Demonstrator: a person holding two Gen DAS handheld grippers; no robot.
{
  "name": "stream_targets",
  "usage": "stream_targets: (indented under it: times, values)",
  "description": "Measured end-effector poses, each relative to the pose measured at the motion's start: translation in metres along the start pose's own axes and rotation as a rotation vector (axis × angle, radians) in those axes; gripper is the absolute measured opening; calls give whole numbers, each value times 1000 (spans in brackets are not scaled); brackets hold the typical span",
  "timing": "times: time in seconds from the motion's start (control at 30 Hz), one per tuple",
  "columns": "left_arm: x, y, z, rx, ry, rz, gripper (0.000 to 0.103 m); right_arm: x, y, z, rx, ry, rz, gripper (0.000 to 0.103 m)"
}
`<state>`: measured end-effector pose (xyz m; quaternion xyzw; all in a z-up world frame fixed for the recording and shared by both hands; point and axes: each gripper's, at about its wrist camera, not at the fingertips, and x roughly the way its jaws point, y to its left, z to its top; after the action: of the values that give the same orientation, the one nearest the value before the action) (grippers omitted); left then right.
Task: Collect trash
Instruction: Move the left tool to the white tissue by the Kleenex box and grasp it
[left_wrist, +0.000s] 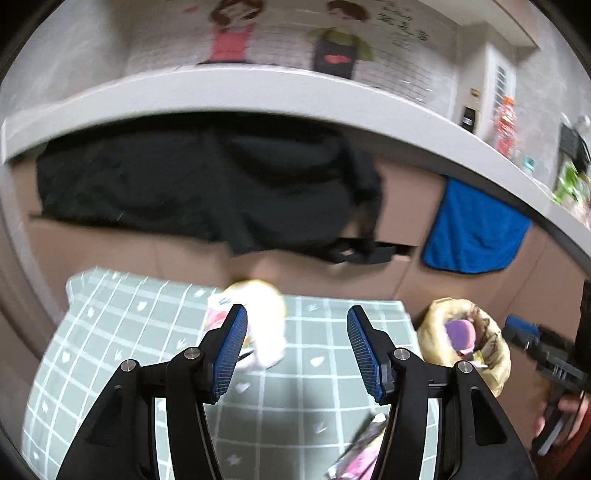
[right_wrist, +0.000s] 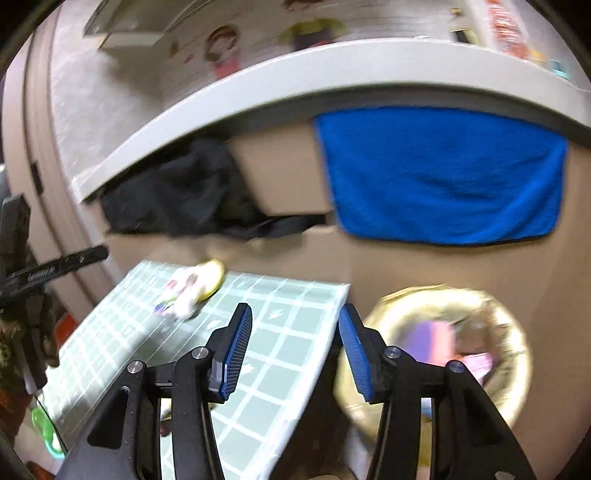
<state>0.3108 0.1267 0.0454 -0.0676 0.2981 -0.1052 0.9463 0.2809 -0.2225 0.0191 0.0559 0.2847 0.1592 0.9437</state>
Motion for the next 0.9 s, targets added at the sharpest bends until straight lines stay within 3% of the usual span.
stream_targets:
  times: [0.17,0.3,0.4,0.53,0.67,0.8,0.9]
  values:
    - [25,38,-19,-88,45,-60,57,28,47,-20,-69,96,33,46]
    - [67,53,-29,-120,86,-81,64,37,61,-29,-77,104,19,46]
    - [105,67,-35,-152,139,-40,66,45,62,-34,-48,135,32,46]
    - [145,91,-35,-265,171,-1,66,55,66,-46,-25,177,57,46]
    - [173,91,-30,-249,214,31,66,70,70,-55,-50,222,47,46]
    - [172,86,-25,-240,190,76,66,84,72,-58,-42,248,67,46]
    - [144,70,-25,-189,95,20,66,85,71,-58,-35,236,68,46]
